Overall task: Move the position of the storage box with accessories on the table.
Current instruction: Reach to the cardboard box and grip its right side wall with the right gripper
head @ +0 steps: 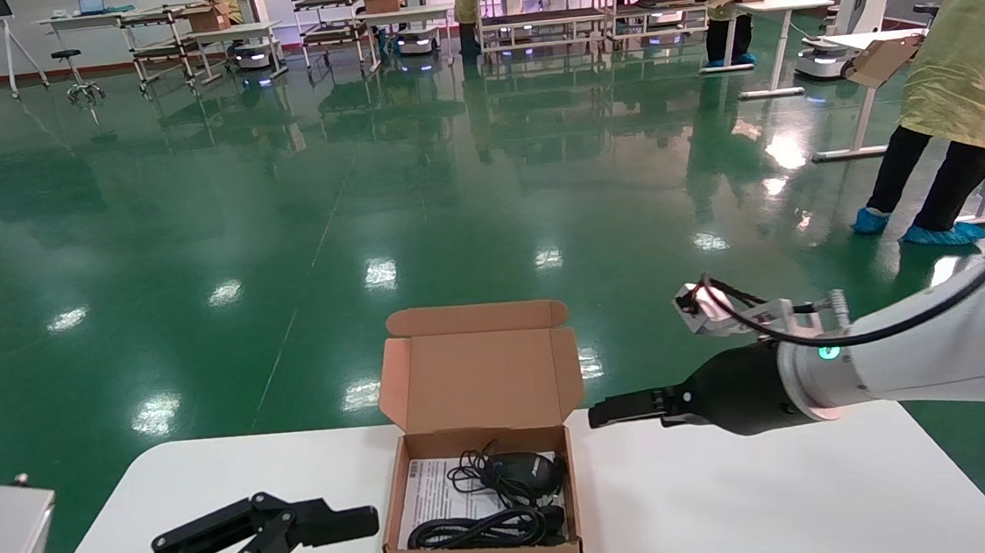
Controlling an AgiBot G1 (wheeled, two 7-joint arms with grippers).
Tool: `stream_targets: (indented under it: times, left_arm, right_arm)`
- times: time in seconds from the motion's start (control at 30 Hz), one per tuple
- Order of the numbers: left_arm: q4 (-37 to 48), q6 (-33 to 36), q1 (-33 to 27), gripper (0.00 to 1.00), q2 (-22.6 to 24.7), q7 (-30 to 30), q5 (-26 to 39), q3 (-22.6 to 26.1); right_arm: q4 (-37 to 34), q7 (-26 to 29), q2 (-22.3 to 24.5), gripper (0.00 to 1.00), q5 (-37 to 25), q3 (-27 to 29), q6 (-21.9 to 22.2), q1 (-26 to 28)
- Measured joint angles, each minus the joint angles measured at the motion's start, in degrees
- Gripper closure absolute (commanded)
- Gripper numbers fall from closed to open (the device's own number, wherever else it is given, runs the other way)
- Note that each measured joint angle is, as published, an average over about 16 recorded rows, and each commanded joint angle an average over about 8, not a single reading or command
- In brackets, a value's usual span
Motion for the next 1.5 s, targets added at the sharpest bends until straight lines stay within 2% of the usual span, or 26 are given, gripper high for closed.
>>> stream_targets:
  times: [0.33,0.93,1.2,1.5]
  left_arm:
    - [0.0,0.0,0.0,0.0,0.0,0.0,0.0,0.0]
    - [0.0,0.0,0.0,0.0,0.0,0.0,0.0,0.0]
    - [0.0,0.0,0.0,0.0,0.0,0.0,0.0,0.0]
    - [0.0,0.0,0.0,0.0,0.0,0.0,0.0,0.01]
  right_arm:
    - [4.37,4.99,-2.91,0.0,-3.03,-2.45,4.63,-2.96]
    - [14.34,12.34,-3.21,0.0,-4.02,-6.76,15.22,-10.1]
    - [15.6,14.47,-3.07,0.0,-3.57,-8.79,15.94,-11.76]
    - [15.56,15.8,-2.92,0.0,-2.78,-10.69,13.53,-12.51]
